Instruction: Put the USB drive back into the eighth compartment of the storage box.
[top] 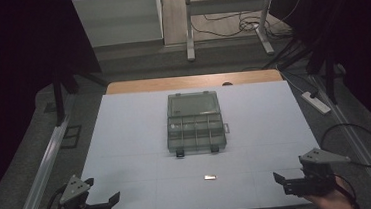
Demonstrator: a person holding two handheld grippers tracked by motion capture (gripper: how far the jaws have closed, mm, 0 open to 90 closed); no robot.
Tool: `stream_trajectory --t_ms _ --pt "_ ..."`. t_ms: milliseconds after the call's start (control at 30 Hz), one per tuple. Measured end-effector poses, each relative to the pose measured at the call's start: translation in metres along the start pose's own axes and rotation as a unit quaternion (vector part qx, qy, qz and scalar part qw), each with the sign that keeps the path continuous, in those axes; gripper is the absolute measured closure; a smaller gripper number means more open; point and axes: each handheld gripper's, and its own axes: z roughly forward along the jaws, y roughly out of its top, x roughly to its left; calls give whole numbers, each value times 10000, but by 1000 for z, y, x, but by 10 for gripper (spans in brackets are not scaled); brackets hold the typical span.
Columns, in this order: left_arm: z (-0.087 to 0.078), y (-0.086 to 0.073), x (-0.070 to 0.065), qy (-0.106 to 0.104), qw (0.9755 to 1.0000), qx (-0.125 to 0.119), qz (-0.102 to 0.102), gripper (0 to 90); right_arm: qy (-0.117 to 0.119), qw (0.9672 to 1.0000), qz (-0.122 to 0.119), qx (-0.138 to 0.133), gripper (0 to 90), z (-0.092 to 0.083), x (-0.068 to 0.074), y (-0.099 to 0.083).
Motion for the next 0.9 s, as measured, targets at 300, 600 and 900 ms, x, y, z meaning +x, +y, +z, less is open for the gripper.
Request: stream_trajectory --t_ms 300,600,900 --pt "0 0 0 -11 10000 -14 1 40 20 10000 31 42 0 1 0 0" --pt "0 0 0 -12 10000 -10 -6 40 98 9999 3 86 0 2 0 1" --pt "0 0 0 -9 10000 -2 -8 40 230 9996 -44 157 3 3 0 2"
